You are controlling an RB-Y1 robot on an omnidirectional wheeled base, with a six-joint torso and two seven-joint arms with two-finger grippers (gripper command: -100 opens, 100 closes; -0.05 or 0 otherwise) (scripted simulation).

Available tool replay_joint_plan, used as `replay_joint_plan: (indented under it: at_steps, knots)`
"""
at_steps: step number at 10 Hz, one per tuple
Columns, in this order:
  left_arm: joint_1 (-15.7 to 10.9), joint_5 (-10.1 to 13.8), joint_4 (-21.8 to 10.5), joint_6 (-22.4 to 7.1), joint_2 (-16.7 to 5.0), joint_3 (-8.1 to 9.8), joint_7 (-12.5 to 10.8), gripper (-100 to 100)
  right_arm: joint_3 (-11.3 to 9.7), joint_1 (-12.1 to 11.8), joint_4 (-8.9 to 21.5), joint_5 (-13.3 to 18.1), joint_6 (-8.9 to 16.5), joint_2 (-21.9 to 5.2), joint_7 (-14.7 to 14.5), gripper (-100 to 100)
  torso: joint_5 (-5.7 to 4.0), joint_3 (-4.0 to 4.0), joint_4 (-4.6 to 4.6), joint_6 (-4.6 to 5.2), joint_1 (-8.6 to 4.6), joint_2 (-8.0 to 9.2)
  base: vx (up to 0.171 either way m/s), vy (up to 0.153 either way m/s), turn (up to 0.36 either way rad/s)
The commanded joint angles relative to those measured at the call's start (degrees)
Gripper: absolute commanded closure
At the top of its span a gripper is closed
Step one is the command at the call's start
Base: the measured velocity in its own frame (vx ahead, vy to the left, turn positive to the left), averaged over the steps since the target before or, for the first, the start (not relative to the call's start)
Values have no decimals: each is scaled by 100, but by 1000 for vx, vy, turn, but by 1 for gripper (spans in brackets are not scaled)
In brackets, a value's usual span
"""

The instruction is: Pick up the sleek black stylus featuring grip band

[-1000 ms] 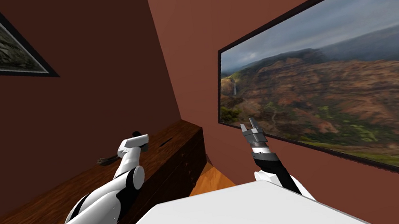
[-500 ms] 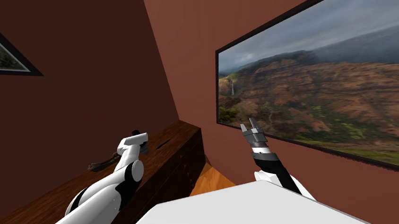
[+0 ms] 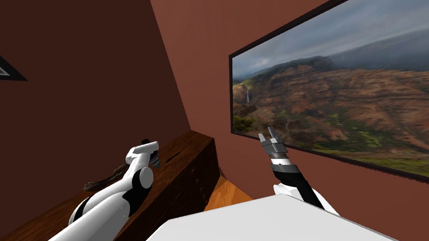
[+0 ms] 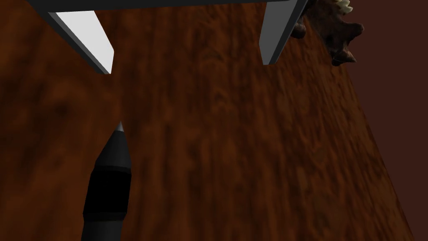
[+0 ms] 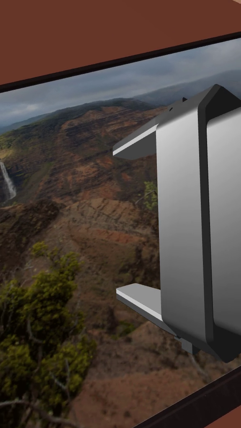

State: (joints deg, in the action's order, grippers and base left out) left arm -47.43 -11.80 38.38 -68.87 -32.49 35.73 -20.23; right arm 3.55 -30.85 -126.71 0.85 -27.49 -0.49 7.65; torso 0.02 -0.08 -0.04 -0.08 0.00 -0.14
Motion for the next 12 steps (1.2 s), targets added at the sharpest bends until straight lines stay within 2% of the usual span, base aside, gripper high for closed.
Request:
replay_joint_plan:
  at_steps: [1, 2, 3, 4, 5, 6, 8, 9, 12]
  knots:
    - [-201, 9, -286, -286, -98, 62, -34, -100, 0, 0, 0, 0, 0, 0, 0, 0, 0, 0, 0, 0, 0, 0, 33, -8, -102]
    - [-201, 9, -361, -293, -98, 62, -34, -100, 0, 0, 0, 0, 0, 0, 0, 0, -1, -2, 0, 2, -2, -3, 34, -3, -38]
    - [-363, 20, -599, -508, -184, 111, -56, -100, 0, 0, 0, 0, 0, 0, 0, 0, 0, -2, -1, -1, 0, -4, 45, -5, -79]
    - [-363, 20, -645, -508, -184, 111, -56, -100, 0, 0, 0, 0, 0, 0, 0, 0, -1, -4, -1, 2, -1, -8, 40, 1, -51]
    - [-507, 33, -909, -701, -263, 152, -73, -100, 0, 0, 0, 0, 0, 0, 0, 0, 0, -4, -2, -1, 1, -7, 53, -2, -77]
    - [-507, 33, -909, -701, -263, 152, -73, -100, 0, 0, 0, 0, 0, 0, 0, 0, 0, -6, -2, 1, 0, -11, 50, 2, -42]
    - [-744, 62, -1367, -1016, -391, 214, -96, -100, 0, -1, 0, 0, 0, 0, 0, 0, 1, -8, -3, 0, 4, -15, 83, 11, -76]
    - [-744, 62, -1367, -1016, -391, 214, -96, -100, 0, -1, 0, 0, 0, 0, 0, 0, 1, -15, -6, 1, 4, -27, 74, 4, -46]
    - [-957, 99, -1839, -1307, -510, 264, -109, -100, 0, -1, 0, 0, 0, 0, 0, 0, 0, -12, -5, 0, 0, -20, 74, 4, -67]
